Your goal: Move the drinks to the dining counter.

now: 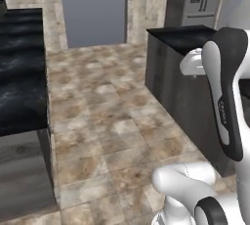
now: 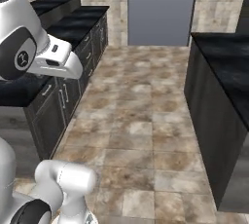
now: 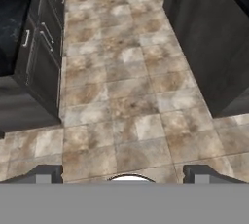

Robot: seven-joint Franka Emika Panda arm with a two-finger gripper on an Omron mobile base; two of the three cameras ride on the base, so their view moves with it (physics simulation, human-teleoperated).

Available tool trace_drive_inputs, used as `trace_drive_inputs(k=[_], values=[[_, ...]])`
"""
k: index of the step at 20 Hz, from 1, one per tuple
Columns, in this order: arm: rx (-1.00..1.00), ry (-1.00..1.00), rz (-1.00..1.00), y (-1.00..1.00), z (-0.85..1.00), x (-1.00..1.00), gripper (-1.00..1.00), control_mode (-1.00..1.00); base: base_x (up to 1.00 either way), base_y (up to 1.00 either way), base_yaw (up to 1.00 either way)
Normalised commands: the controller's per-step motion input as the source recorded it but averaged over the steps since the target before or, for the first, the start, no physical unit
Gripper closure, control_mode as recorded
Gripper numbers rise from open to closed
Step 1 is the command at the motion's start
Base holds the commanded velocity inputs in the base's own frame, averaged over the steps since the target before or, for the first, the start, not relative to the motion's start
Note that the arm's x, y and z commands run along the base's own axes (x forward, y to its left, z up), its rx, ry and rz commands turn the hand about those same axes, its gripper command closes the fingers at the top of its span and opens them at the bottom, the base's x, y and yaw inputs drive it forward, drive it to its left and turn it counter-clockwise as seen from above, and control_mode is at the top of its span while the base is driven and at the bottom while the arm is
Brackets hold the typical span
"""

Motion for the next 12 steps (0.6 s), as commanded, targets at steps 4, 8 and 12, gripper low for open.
trace_drive_inputs(k=[4,8,12], values=[[0.0,0.0,0.0,0.0,0.0,0.0,-1.0,1.0,-0.23,-1.0,0.02],[0.0,0.0,0.0,0.0,0.0,0.0,-1.0,1.0,-0.32,-1.0,0.18],[0.0,0.0,0.0,0.0,0.0,0.0,-1.0,1.0,-0.46,-1.0,0.35]])
